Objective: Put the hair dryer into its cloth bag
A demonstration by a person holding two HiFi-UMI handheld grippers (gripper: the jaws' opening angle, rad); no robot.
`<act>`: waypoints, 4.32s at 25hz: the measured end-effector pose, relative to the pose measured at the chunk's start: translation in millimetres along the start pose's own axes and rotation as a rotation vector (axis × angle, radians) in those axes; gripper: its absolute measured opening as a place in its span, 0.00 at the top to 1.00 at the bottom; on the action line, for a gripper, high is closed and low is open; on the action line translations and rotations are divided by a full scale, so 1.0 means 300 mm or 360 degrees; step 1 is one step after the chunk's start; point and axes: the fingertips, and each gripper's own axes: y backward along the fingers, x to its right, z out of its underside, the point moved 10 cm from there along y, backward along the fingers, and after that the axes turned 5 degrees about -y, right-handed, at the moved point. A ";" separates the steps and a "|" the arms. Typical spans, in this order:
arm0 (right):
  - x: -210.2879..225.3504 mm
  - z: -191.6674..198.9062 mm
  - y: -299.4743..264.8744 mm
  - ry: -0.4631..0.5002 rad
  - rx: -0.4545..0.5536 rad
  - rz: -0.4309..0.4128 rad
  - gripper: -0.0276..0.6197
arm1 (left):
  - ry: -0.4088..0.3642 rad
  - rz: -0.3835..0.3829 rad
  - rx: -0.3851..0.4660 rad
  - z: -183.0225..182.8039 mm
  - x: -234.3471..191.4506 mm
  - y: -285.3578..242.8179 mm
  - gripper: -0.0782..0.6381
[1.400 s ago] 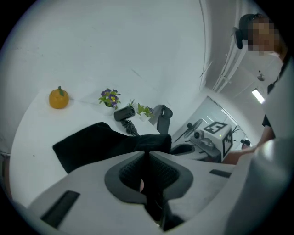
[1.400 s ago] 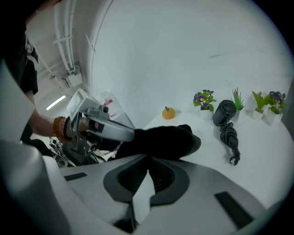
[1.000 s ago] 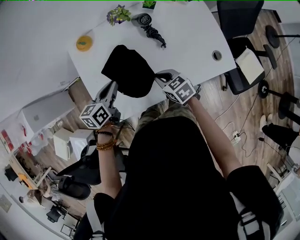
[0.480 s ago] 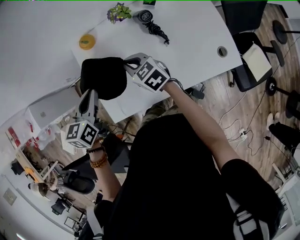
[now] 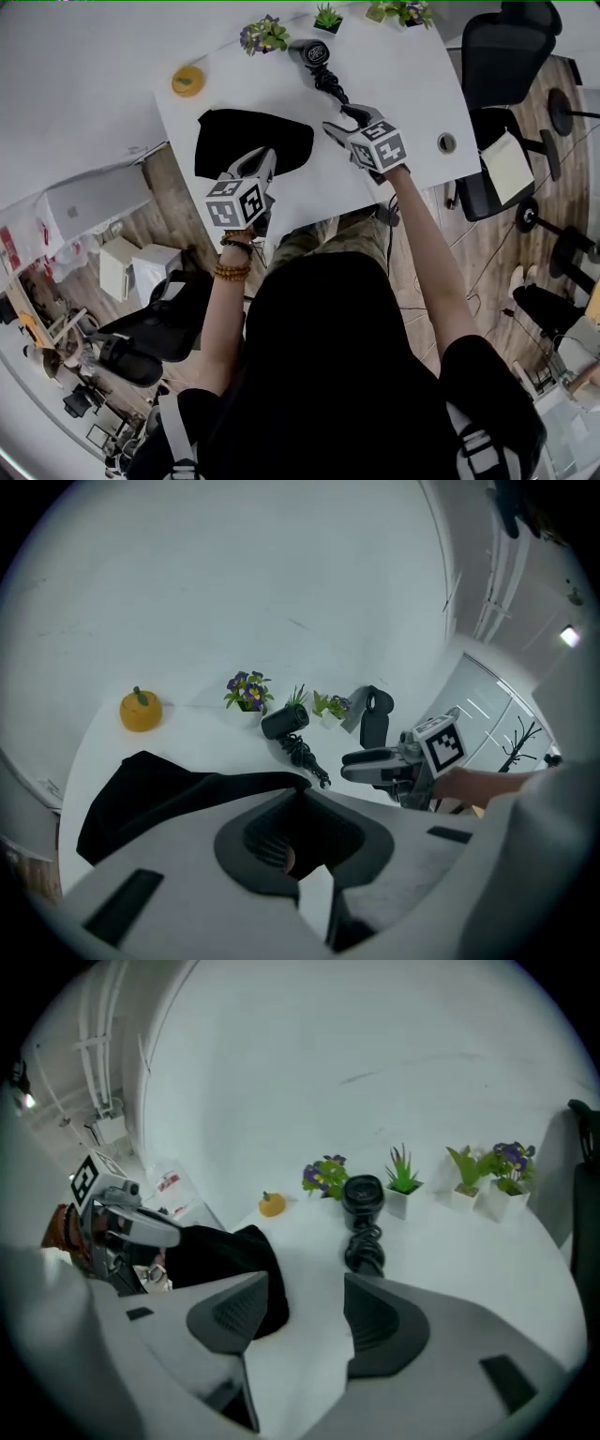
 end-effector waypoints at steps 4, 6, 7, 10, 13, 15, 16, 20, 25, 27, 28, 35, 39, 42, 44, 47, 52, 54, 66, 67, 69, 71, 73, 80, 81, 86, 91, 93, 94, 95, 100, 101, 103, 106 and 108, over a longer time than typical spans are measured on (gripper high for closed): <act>0.164 -0.016 -0.075 0.0094 -0.0162 0.0185 0.54 | -0.0085 -0.0016 -0.0157 0.047 -0.011 -0.087 0.83; 0.208 -0.040 -0.127 0.0149 -0.0209 0.0243 0.53 | -0.0105 -0.0038 -0.0224 0.085 -0.019 -0.126 0.83; 0.222 -0.053 -0.157 0.0174 -0.0227 0.0261 0.52 | -0.0090 -0.0053 -0.0243 0.100 -0.025 -0.140 0.83; 0.235 -0.084 -0.247 0.0233 -0.0286 0.0272 0.51 | -0.0017 -0.0086 -0.0272 0.129 -0.034 -0.163 0.83; 0.228 -0.104 -0.320 0.0261 -0.0331 0.0281 0.51 | -0.0021 -0.0075 -0.0299 0.143 -0.013 -0.167 0.83; 0.230 -0.109 -0.362 0.0274 -0.0360 0.0331 0.51 | -0.0036 -0.0062 -0.0305 0.150 0.007 -0.159 0.83; 0.232 -0.112 -0.379 0.0286 -0.0376 0.0361 0.51 | -0.0035 -0.0061 -0.0303 0.156 0.015 -0.152 0.83; 0.254 -0.110 -0.420 0.0231 -0.0435 0.0397 0.51 | 0.0017 -0.0070 -0.0280 0.184 0.027 -0.132 0.83; 0.291 -0.076 -0.369 -0.0108 -0.0438 0.0268 0.53 | 0.0088 -0.0065 -0.0243 0.195 0.010 -0.111 0.83; 0.292 -0.046 -0.320 -0.0229 -0.0404 0.0194 0.54 | 0.0112 -0.0061 -0.0219 0.190 0.000 -0.101 0.83; 0.290 -0.028 -0.289 -0.0282 -0.0385 0.0155 0.54 | 0.0117 -0.0061 -0.0207 0.186 -0.006 -0.096 0.83; 0.206 0.178 -0.012 -0.0584 -0.0282 -0.0064 0.54 | 0.0096 -0.0029 -0.0161 0.185 -0.024 -0.076 0.83; 0.151 0.295 0.112 -0.0541 -0.0279 -0.0065 0.54 | 0.0054 0.0028 -0.0176 0.200 -0.004 -0.082 0.83; 0.114 0.347 0.157 -0.0515 -0.0285 -0.0104 0.54 | 0.0029 0.0065 -0.0189 0.214 0.008 -0.080 0.83; 0.093 0.352 0.175 -0.0485 -0.0272 -0.0129 0.54 | 0.0013 0.0079 -0.0192 0.221 0.017 -0.077 0.83; 0.058 0.353 0.199 -0.0429 -0.0222 -0.0182 0.54 | -0.0023 0.0100 -0.0199 0.233 0.038 -0.068 0.83; -0.019 0.368 0.215 -0.0340 -0.0170 -0.0309 0.54 | -0.0071 0.0115 -0.0192 0.254 0.034 -0.050 0.83; -0.066 0.386 0.205 -0.0306 -0.0186 -0.0374 0.54 | -0.0059 0.0111 -0.0180 0.265 0.027 -0.039 0.83; -0.218 0.477 0.040 -0.0242 -0.0549 -0.0671 0.54 | -0.0028 0.0092 -0.0084 0.261 -0.027 0.013 0.83; -0.230 0.478 0.032 -0.0265 -0.0575 -0.0720 0.54 | -0.0027 0.0095 -0.0082 0.261 -0.028 0.014 0.83; -0.238 0.486 0.006 -0.0297 -0.0629 -0.0770 0.54 | -0.0023 0.0097 -0.0082 0.264 -0.027 0.012 0.83; -0.220 0.490 -0.018 -0.0321 -0.0639 -0.0735 0.54 | -0.0025 0.0091 -0.0089 0.273 -0.023 0.006 0.83; -0.193 0.482 -0.022 -0.0304 -0.0597 -0.0620 0.54 | -0.0025 0.0083 -0.0098 0.281 -0.018 0.001 0.83; -0.217 0.488 -0.043 0.0232 -0.0647 -0.0314 0.52 | -0.0033 0.0076 -0.0129 0.302 -0.010 -0.010 0.83; -0.230 0.483 -0.041 0.0323 -0.0667 -0.0334 0.53 | -0.0043 0.0076 -0.0130 0.298 -0.009 -0.013 0.83; -0.264 0.454 -0.065 0.0566 -0.0765 -0.0472 0.55 | -0.0128 0.0087 -0.0154 0.284 0.009 -0.026 0.83; -0.272 0.365 -0.114 0.0615 -0.0655 -0.0452 0.55 | -0.0206 0.0141 -0.0198 0.300 0.056 -0.033 0.83; -0.260 0.327 -0.110 0.0552 -0.0536 -0.0381 0.54 | -0.0199 0.0136 -0.0197 0.307 0.062 -0.036 0.83; -0.250 0.321 -0.100 0.0507 -0.0478 -0.0350 0.54 | -0.0182 0.0130 -0.0192 0.309 0.059 -0.036 0.83; -0.237 0.326 -0.085 0.0464 -0.0441 -0.0328 0.54 | -0.0164 0.0124 -0.0187 0.312 0.056 -0.036 0.83; -0.179 0.454 -0.015 0.0516 -0.0566 -0.0177 0.52 | -0.0147 0.0108 -0.0171 0.304 0.041 -0.031 0.83; -0.170 0.474 -0.013 0.0559 -0.0584 -0.0126 0.52 | -0.0145 0.0106 -0.0168 0.300 0.039 -0.030 0.83; -0.155 0.492 -0.014 0.0651 -0.0611 -0.0040 0.52 | -0.0144 0.0109 -0.0166 0.297 0.040 -0.026 0.83; -0.139 0.487 -0.017 0.0671 -0.0621 0.0009 0.72 | -0.0146 0.0112 -0.0173 0.300 0.037 -0.020 0.83; -0.136 0.490 -0.017 0.0615 -0.0618 0.0004 0.72 | -0.0148 0.0113 -0.0181 0.304 0.033 -0.019 0.83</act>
